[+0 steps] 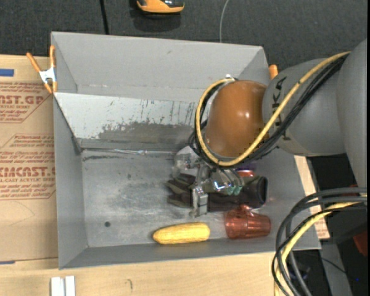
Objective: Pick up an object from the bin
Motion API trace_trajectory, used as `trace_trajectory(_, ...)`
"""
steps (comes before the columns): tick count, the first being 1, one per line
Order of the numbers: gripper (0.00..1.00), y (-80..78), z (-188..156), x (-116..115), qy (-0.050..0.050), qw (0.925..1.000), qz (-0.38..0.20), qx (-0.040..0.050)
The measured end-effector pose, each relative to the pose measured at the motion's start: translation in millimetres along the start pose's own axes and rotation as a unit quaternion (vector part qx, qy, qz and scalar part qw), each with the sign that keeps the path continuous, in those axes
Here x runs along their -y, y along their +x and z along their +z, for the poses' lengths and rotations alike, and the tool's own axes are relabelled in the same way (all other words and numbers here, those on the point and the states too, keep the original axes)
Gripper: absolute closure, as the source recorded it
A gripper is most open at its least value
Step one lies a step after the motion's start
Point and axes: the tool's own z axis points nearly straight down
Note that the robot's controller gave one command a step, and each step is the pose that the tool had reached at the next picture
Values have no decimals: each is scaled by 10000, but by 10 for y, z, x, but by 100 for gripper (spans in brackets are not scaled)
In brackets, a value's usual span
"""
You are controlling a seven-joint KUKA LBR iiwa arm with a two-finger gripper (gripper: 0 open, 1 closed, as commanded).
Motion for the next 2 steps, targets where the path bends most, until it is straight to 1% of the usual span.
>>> trace_trajectory(1, 100, -14, 235, 343, -1, 9987, -518, -16)
trace_trajectory(2, 100, -14, 235, 343, -2, 9987, -518, -16)
